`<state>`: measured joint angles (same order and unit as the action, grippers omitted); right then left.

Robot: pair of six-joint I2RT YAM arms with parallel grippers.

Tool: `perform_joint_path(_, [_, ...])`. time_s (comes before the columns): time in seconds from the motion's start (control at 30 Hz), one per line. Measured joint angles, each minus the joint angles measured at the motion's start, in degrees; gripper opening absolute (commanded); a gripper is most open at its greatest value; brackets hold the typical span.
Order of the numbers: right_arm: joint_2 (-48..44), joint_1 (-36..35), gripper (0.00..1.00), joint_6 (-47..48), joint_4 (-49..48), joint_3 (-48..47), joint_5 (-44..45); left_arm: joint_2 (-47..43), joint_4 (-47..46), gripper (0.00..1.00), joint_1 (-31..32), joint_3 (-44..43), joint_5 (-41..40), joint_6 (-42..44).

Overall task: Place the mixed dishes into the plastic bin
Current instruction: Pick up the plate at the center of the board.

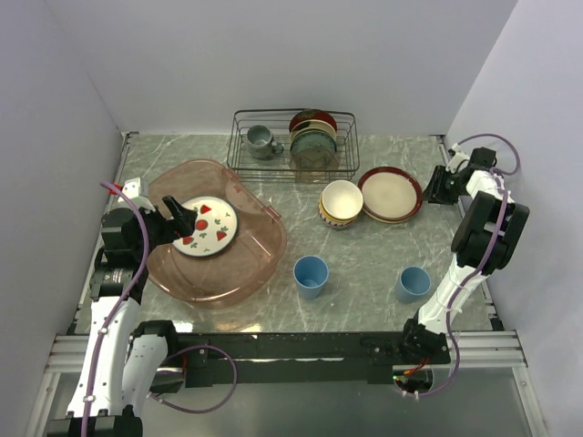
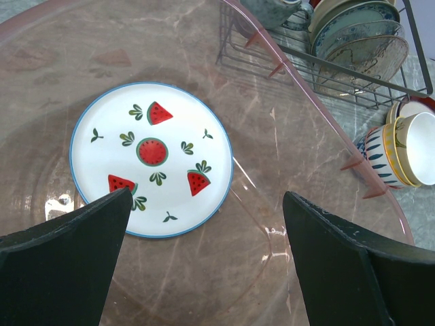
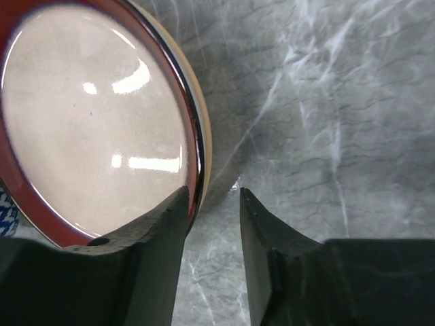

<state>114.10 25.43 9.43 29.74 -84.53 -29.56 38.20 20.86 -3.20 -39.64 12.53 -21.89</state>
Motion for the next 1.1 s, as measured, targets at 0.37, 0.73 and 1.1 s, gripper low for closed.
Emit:
perform_joint_path(0.37, [1.2,0.0,0.45,-1.1,1.2,-2.4,-3.2,0.0,0.0,0.99,0.0,0.0,0.0,0.0])
perform_joint_path(0.73, [5.6,-0.5,0.42,-1.5,2.1,-4.7,-4.4,0.1,0.0,0.99,0.0,0.0,0.0,0.0])
perform_joint_path(1.1, [6.4,-0.5,0.06,-1.6,2.6,-5.8,-5.3,0.3,0.0,0.99,0.0,0.0,0.0,0.0])
